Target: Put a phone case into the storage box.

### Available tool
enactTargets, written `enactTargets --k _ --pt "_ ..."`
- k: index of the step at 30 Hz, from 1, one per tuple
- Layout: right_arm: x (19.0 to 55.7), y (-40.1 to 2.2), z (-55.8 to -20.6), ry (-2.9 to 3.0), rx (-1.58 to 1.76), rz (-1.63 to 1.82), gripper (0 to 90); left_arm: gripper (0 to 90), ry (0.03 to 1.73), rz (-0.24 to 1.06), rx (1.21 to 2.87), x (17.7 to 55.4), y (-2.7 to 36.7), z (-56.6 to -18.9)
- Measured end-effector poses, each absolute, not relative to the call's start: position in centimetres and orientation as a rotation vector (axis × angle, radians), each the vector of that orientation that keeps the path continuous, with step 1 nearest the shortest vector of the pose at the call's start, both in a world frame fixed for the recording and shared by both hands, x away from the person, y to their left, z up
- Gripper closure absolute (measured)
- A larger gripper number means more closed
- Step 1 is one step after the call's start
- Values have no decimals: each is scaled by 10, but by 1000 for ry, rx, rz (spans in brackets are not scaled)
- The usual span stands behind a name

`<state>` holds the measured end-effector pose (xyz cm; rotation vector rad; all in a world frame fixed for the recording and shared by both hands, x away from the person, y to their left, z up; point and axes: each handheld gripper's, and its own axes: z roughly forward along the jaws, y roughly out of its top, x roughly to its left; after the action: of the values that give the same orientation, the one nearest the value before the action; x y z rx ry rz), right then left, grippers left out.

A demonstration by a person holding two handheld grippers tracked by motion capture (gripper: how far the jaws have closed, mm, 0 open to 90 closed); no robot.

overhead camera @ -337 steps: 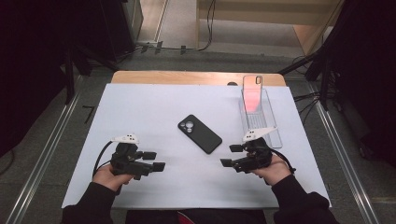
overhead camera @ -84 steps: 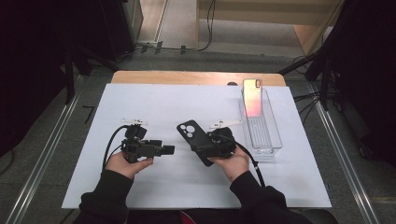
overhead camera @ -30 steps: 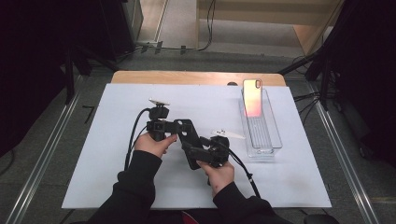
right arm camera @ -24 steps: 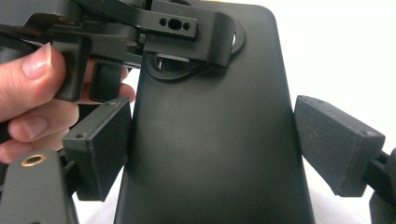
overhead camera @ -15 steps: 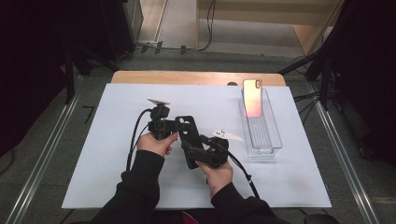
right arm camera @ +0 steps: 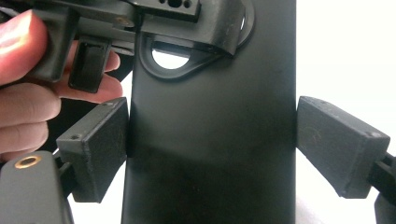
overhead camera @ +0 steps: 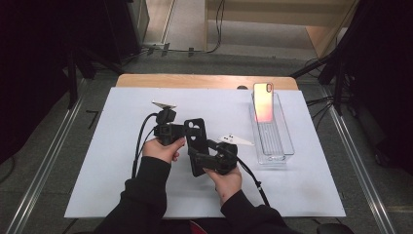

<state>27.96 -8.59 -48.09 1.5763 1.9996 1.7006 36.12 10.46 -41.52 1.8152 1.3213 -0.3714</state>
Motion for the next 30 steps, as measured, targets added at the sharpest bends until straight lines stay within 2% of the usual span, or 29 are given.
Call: enactTargets --k 1,5,14,30 --pt "281 -86 -480 2014 1571 1693 107 827 1319 -369 1823 361 104 -414" --pt "287 -85 -480 2132 1570 1624 0 826 1309 -329 1834 361 106 -411" --pt "294 -84 -477 2357 1512 1515 0 824 1224 -158 1898 357 108 -400" --pt "290 -90 -476 2585 1255 1362 0 825 1072 15 1885 345 117 -402"
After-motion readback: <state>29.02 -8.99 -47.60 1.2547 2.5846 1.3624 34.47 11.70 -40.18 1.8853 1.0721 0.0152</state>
